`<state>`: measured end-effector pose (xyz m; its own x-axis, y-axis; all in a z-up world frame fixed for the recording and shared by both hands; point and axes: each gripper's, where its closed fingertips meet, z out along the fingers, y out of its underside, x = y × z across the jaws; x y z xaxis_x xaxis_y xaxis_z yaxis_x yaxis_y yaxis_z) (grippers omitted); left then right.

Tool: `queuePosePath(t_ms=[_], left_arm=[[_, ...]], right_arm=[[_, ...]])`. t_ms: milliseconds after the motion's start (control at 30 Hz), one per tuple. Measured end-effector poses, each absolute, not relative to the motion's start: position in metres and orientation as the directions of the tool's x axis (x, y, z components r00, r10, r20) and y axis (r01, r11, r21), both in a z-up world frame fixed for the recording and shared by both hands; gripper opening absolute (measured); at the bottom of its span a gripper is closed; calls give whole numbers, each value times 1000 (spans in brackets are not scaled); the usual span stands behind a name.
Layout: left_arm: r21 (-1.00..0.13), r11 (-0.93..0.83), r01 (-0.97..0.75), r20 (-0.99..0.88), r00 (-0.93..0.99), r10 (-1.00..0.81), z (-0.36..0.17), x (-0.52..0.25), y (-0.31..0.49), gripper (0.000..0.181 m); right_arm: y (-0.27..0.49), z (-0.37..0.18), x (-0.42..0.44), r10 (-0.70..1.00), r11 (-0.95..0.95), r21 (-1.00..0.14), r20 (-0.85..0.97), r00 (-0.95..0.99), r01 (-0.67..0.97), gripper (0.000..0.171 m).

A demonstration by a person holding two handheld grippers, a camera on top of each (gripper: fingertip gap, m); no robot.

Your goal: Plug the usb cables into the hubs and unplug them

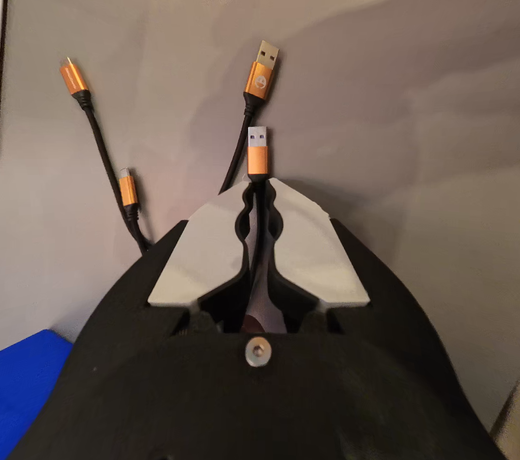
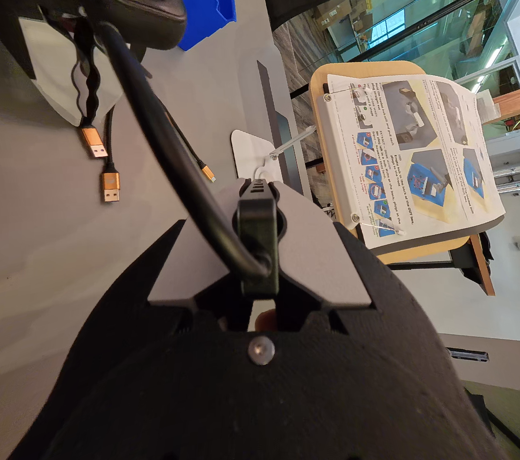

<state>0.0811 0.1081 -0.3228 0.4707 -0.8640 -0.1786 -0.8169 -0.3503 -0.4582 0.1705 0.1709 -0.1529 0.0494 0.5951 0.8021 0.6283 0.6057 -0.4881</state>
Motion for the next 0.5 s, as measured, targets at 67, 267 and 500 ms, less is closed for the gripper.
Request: queuePosePath(t_ms=[67,267,500], left_arm=[[-473,-375,-797,-149,492,-858,-323,81,109,8],[-507,-391,-769,-153,526,-837,-305,81,112,6],[-655,-383,-651,-114,586,-802,-230,67,115,6]], right_arm=[[171,-152,171,595,607,-490,802,52,626,12],[171,-150,174,597,612,-503,800,61,611,12],[167,-148,170,571,641,-483,819,50,596,12]])
